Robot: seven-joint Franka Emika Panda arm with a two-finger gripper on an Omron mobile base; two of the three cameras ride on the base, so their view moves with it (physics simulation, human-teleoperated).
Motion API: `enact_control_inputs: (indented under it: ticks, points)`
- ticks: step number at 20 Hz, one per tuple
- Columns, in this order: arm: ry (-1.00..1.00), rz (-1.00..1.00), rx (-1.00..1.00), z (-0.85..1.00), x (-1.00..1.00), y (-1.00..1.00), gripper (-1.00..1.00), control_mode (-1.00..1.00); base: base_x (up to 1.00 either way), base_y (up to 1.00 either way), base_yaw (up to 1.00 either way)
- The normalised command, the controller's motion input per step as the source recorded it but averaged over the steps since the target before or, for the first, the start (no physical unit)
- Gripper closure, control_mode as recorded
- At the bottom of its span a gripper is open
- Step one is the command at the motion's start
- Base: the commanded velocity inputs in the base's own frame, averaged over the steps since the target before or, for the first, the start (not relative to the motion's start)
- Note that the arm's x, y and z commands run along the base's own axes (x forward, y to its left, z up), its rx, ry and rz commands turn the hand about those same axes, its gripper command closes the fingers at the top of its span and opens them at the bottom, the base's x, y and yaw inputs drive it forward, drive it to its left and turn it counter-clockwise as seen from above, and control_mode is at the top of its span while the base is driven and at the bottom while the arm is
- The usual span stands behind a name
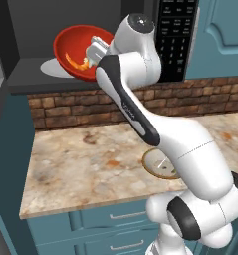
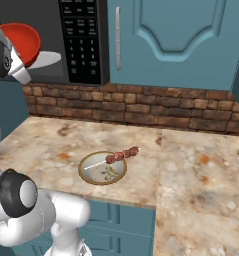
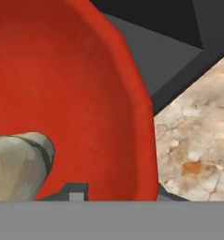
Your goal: Place the bowl containing the shrimp and garlic in the microwave. Close the microwave door and press the start button to microwave the meal.
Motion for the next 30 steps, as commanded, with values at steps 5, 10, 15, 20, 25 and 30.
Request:
enact_control_inputs:
  ticks: [5, 10, 15, 20, 25, 30]
  points:
    - [0.0, -0.04, 0.0, -0.02, 0.48, 0.16, 1.0, -1.0, 0.0, 0.0, 0.0]
    - [0.0, -0.04, 0.0, -0.1, 0.56, 0.26, 1.0, -1.0, 0.0, 0.0, 0.0]
    - [0.0, -0.04, 0.0, 0.0, 0.51, 0.23, 1.0, -1.0, 0.0, 0.0, 0.0]
    - [0.02, -0.05, 0.0, 0.0, 0.45, 0.15, 1.0, -1.0, 0.0, 0.0, 0.0]
    - [0.03, -0.06, 0.0, 0.0, 0.37, 0.15, 1.0, -1.0, 0.0, 0.0, 0.0]
    - [0.01, -0.06, 0.0, 0.0, 0.31, 0.12, -1.0, -1.0, 0.0, 0.0, 0.0]
